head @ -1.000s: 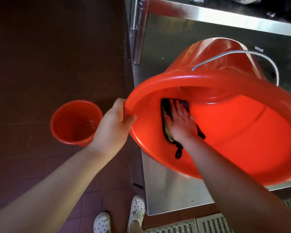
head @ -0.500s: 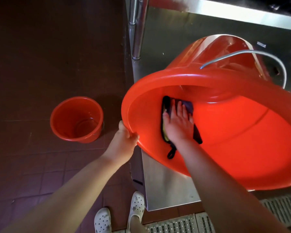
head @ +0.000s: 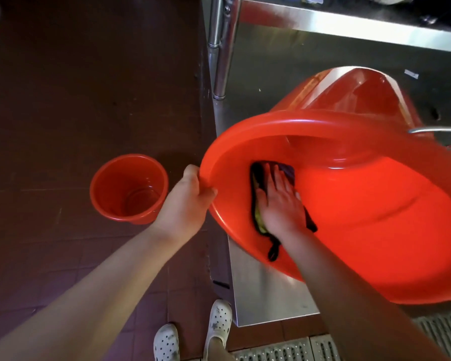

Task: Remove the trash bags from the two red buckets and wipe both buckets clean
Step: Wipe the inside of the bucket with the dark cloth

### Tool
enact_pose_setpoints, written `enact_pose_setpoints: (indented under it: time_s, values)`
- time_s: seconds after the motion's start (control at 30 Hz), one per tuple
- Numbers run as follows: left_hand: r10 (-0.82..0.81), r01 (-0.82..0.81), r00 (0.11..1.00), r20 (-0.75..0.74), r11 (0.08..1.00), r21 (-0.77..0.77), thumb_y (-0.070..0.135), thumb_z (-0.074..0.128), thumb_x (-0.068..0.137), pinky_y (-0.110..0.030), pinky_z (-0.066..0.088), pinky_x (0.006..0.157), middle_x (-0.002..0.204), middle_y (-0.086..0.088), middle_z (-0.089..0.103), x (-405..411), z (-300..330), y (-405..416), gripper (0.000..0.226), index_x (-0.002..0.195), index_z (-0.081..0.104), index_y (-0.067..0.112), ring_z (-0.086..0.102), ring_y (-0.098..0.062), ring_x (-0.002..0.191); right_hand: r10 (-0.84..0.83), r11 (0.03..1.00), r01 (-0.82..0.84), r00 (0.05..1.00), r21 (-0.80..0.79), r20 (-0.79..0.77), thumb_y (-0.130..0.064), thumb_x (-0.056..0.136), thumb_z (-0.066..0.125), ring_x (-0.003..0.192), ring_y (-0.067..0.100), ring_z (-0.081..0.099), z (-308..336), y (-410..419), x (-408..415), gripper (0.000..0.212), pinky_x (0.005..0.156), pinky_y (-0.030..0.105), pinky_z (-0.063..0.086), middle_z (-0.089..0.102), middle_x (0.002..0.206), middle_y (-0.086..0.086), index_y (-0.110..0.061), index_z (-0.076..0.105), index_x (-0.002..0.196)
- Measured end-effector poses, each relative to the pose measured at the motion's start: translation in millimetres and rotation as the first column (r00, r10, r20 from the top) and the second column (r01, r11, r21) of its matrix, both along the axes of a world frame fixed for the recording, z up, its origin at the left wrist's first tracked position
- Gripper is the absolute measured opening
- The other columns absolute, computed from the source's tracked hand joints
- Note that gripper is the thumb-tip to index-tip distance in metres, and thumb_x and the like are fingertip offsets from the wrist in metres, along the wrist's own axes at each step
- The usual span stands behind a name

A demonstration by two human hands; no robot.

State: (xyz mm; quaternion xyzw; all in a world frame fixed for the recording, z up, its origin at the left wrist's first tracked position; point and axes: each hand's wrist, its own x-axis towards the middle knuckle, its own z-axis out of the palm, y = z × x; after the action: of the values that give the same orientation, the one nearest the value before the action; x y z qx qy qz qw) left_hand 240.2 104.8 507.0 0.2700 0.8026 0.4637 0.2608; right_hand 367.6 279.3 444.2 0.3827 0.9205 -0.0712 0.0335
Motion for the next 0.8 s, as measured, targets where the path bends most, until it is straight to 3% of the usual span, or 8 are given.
enact_pose_setpoints:
  time_s: [0.13, 0.23, 0.37, 0.5, 0.7, 0.8]
  values:
    - [-0.015, 0.022, 0.997, -0.078, 0.996, 0.091, 0.033, 0.056, 0.089, -0.040, 0.053, 0.068, 0.079, 0.008, 0.063, 3, 17, 4, 0.013, 0.097, 0.046, 0.031, 0.063, -0.007, 0.073, -0.115, 0.993, 0.116, 0.992, -0.009, 0.052, -0.049, 0.097, 0.023, 0.144, 0.018, 0.015, 4, 64, 0, 0.058, 0.111, 0.042, 0.020, 0.012, 0.159, -0.003, -0.030, 0.009, 0.151]
    - [0.037, -0.018, 0.990, -0.135, 0.990, 0.137, 0.041, 0.051, 0.086, -0.028, 0.048, 0.060, 0.077, 0.014, 0.061, 11, 13, 10, 0.013, 0.096, 0.044, 0.036, 0.061, 0.000, 0.072, -0.153, 0.988, 0.152, 0.987, 0.021, 0.054, -0.051, 0.096, 0.022, 0.143, 0.019, 0.018, -2, 82, -3, 0.058, 0.109, 0.042, 0.021, 0.015, 0.159, -0.004, -0.032, 0.011, 0.150]
    - [0.081, -0.089, 0.985, 0.155, 0.995, 0.049, 0.021, 0.063, 0.088, -0.040, 0.052, 0.083, 0.093, 0.009, 0.061, 26, -18, 11, 0.026, 0.104, 0.042, 0.023, 0.062, -0.012, 0.090, -0.149, 0.988, 0.143, 0.983, 0.062, 0.111, -0.054, 0.095, 0.021, 0.144, 0.018, 0.016, -7, 80, -9, 0.061, 0.111, 0.041, 0.018, 0.013, 0.159, -0.001, -0.029, 0.014, 0.151]
    - [0.118, -0.110, 0.977, 0.176, 0.993, -0.052, 0.014, 0.057, 0.090, -0.041, 0.050, 0.077, 0.084, 0.004, 0.058, 39, -39, 6, 0.030, 0.103, 0.030, 0.019, 0.060, -0.017, 0.077, -0.150, 0.988, 0.145, 0.983, 0.054, 0.104, -0.054, 0.095, 0.024, 0.145, 0.018, 0.014, -2, 45, -13, 0.063, 0.114, 0.039, 0.012, 0.012, 0.159, 0.003, -0.027, 0.013, 0.151]
    - [0.106, -0.107, 0.993, 0.052, 0.994, 0.005, 0.007, 0.056, 0.088, -0.049, 0.049, 0.073, 0.083, -0.007, 0.056, 40, -33, 5, 0.030, 0.096, 0.027, 0.014, 0.059, -0.031, 0.079, -0.009, 1.000, 0.006, 0.995, -0.020, -0.103, -0.053, 0.091, 0.015, 0.144, 0.018, 0.016, 4, -79, 8, 0.066, 0.114, 0.038, 0.010, 0.011, 0.159, 0.003, -0.028, 0.004, 0.151]
    - [0.064, -0.064, 0.998, -0.007, 0.998, 0.025, 0.009, 0.056, 0.090, -0.049, 0.050, 0.070, 0.079, -0.003, 0.055, 35, -25, 0, 0.029, 0.096, 0.028, 0.012, 0.061, -0.033, 0.079, 0.056, 0.995, -0.065, 0.991, -0.073, -0.121, -0.051, 0.093, 0.016, 0.145, 0.015, 0.011, 7, -87, 15, 0.063, 0.113, 0.037, 0.012, 0.003, 0.160, -0.003, -0.036, -0.007, 0.149]
